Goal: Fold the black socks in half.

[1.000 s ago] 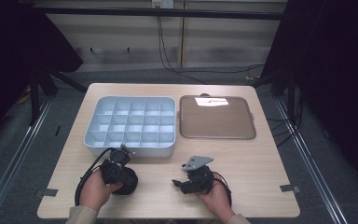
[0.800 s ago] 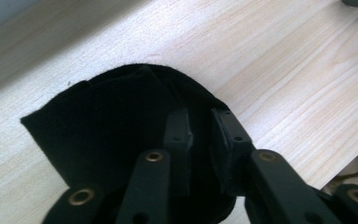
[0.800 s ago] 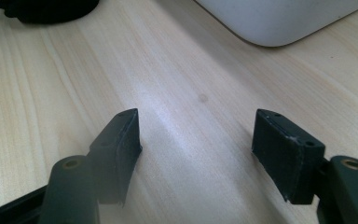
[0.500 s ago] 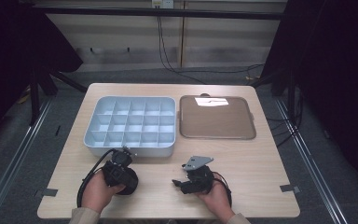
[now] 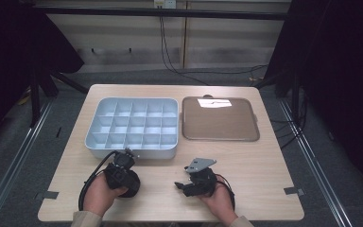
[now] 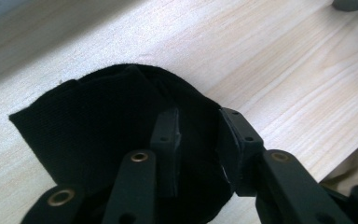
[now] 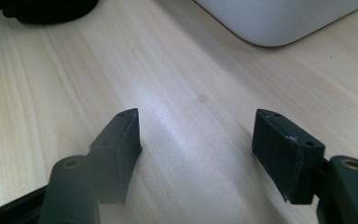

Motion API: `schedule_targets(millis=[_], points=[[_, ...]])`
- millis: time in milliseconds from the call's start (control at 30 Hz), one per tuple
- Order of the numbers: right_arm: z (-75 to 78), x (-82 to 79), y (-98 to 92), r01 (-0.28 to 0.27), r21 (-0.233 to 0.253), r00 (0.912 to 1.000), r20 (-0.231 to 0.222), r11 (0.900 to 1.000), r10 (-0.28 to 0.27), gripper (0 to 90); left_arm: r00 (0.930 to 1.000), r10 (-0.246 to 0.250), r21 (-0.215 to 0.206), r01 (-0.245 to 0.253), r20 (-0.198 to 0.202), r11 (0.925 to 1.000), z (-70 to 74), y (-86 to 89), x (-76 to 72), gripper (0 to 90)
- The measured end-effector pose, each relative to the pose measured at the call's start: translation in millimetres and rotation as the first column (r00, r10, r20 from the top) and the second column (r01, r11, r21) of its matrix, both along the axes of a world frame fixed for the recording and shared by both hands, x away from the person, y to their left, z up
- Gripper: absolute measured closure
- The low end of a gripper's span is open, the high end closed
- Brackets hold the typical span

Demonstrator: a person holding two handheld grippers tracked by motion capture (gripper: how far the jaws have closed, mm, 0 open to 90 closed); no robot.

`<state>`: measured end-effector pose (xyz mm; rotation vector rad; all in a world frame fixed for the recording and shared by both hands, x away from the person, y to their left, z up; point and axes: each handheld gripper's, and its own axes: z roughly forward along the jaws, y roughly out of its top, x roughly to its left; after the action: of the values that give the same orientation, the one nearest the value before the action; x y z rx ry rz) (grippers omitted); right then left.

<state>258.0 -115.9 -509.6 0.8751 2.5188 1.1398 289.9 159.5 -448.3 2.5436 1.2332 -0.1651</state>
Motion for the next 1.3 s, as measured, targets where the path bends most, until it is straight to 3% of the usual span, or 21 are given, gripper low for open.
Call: schedule_targets(millis=[433,1300], points=[[0.0,0.0,0.0,0.001,0.001,1.0000,0.000,1.000,-0.001,32.2,0.9998,0.015,-0.004,-0.015,0.010,0.9999,17.9,0.4,3.1,63.7],[0.0,0.1,-0.2,-0.002,0.001,1.0000,0.001,1.000,0.002,32.3,0.9991,0.037,-0.012,-0.036,0.020,0.9993,26.5,5.4,8.7,62.3]])
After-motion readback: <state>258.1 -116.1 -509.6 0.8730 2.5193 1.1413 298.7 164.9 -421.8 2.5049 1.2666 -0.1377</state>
